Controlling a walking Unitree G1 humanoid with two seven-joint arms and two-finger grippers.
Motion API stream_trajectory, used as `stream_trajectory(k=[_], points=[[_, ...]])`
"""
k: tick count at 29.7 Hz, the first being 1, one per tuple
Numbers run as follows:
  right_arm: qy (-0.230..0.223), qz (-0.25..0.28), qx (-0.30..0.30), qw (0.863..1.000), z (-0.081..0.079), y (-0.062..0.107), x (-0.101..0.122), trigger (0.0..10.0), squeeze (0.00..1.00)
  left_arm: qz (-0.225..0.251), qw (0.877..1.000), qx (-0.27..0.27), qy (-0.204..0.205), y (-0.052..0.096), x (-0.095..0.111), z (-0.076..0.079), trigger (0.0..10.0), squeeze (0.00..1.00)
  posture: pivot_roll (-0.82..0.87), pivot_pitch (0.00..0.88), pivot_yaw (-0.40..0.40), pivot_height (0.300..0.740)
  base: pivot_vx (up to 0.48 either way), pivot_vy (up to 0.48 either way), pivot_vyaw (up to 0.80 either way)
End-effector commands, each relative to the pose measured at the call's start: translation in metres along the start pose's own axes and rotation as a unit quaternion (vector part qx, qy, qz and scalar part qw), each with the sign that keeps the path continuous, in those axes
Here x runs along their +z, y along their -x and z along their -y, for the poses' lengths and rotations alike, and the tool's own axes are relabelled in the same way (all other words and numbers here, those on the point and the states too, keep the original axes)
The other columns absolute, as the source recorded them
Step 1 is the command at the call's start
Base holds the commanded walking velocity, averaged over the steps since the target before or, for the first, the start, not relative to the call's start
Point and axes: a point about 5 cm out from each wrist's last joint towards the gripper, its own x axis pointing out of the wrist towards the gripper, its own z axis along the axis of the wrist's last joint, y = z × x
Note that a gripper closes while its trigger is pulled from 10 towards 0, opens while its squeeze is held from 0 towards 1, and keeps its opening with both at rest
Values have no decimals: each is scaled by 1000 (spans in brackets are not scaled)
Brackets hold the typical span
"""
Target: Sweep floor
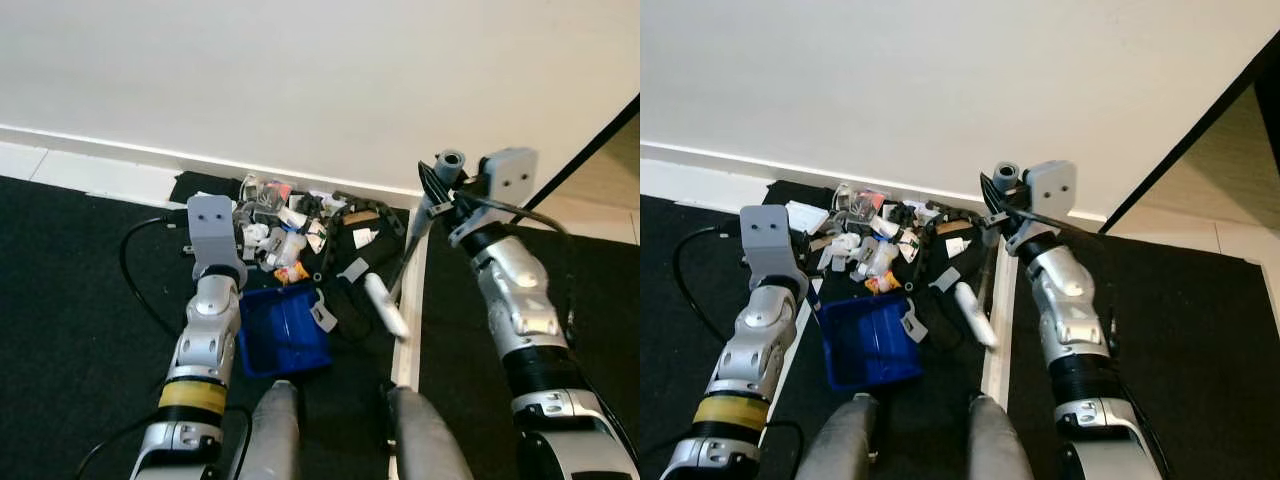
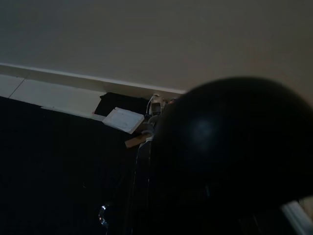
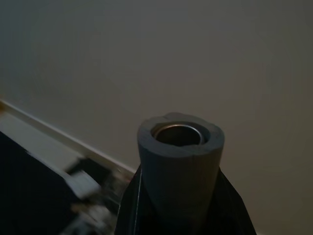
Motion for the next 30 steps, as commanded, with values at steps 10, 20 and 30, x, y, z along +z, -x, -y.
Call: stream_trajectory(k=[10,20,30], points=[[10,-13,-5,1000,-10,-1,-15,10000,0,-26,999,-26,9,5,-12,12,10000,0,16,195,4,740,0,0,0],[-236,5,102,966,-61,-3,-42,10000,0,-31,999,-32,-4,15,-14,4,10000,0,71,223,32,740,0,0,0],[-318,50,235,917,-96,-11,-19,10000,0,-37,998,-42,-3,18,-17,11,10000,0,71,224,28,740,0,0,0]])
